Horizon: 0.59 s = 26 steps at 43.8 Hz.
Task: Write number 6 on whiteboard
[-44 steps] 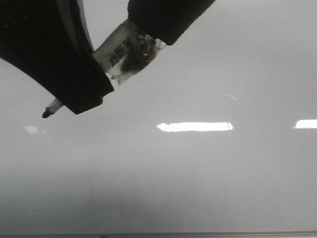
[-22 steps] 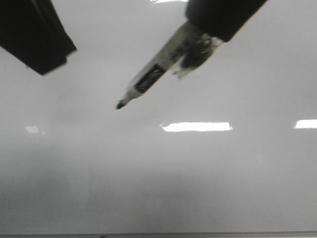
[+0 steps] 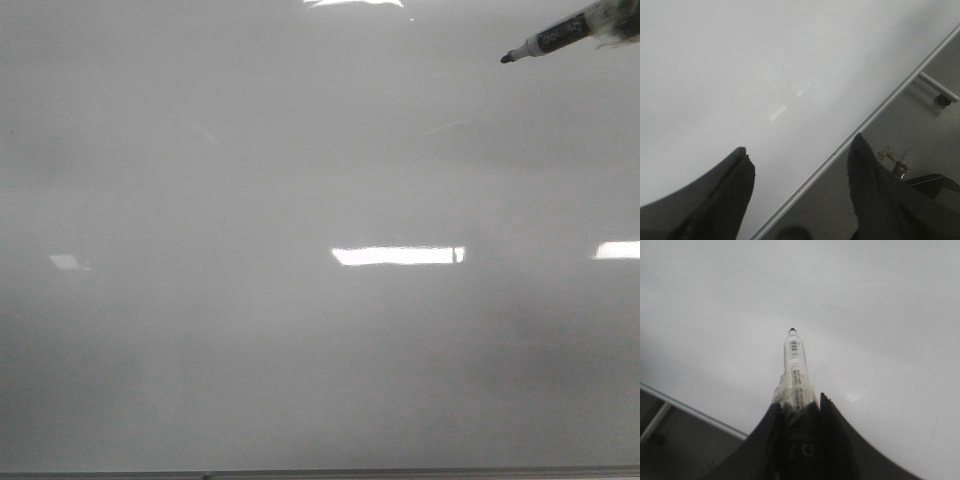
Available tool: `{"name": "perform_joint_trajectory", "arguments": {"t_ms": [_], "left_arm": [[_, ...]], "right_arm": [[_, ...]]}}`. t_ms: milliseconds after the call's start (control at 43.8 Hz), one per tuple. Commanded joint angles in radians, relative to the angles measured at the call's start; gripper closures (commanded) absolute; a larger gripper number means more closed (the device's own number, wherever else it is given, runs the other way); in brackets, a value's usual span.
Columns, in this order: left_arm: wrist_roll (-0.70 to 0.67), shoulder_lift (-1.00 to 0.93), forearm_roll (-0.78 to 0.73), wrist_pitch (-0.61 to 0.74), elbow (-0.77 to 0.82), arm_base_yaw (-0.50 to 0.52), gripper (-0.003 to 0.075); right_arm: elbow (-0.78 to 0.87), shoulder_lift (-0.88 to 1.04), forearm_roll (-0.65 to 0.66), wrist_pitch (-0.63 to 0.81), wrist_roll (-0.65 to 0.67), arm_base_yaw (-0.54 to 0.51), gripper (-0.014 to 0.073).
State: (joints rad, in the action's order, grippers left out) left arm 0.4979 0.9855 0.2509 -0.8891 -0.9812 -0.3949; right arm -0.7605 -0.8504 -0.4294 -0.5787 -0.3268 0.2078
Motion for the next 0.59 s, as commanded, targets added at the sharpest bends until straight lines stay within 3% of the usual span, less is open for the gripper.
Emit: {"name": "perform_joint_trajectory", "arguments": {"t_ms": [0, 320, 571], "left_arm": [[-0.013, -0.013, 0.034, 0.076, -0.023, 0.003, 0.0312], [-0.013, -0.013, 0.034, 0.099, -0.023, 0.003, 0.0312], [-0.013, -0.013, 0.034, 0.101, -0.023, 0.003, 0.0312]], "right_arm": [[0.012, -0.003, -0.063, 0.191, -0.020, -0.007, 0.0660], [0.008, -0.098, -0.063, 0.335, -0.021, -0.007, 0.0660], [-0.063, -0.180, -0.063, 0.352, -0.021, -0.007, 0.0660]]}}
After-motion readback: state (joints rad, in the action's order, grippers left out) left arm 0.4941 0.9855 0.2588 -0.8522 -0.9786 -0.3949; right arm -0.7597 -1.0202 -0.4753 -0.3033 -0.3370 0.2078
